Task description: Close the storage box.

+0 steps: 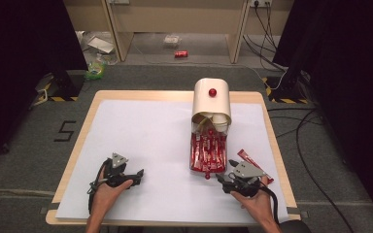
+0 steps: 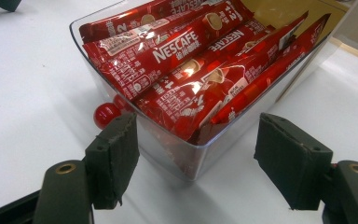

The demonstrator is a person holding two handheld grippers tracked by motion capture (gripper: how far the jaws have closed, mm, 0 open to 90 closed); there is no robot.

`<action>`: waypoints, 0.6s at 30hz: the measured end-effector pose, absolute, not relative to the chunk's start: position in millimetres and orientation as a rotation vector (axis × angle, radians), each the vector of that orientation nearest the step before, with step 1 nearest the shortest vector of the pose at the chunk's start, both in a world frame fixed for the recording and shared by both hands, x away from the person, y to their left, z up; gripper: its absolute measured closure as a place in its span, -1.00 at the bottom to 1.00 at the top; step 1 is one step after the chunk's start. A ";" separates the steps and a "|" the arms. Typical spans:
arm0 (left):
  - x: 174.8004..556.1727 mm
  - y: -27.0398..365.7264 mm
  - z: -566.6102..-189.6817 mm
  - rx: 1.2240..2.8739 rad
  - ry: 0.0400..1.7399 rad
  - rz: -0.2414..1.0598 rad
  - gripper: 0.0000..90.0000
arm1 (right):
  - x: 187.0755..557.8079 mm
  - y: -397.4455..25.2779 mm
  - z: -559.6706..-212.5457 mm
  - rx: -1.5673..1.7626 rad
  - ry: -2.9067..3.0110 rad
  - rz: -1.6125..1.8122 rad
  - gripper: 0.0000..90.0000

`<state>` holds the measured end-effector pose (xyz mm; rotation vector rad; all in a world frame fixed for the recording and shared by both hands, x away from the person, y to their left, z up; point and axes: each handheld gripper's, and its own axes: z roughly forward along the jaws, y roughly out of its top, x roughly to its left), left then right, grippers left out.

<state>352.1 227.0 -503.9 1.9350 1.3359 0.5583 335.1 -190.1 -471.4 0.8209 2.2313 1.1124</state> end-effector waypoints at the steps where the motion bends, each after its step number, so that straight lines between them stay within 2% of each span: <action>1: 352.2 227.2 -503.9 1.934 1.336 0.556 -0.69 | 335.5 -189.9 -471.3 0.820 2.230 1.110 -0.33; 18: 352.2 227.1 -503.9 1.934 1.336 0.558 -0.69 | 343.4 -191.0 -468.5 0.857 2.172 1.149 -0.34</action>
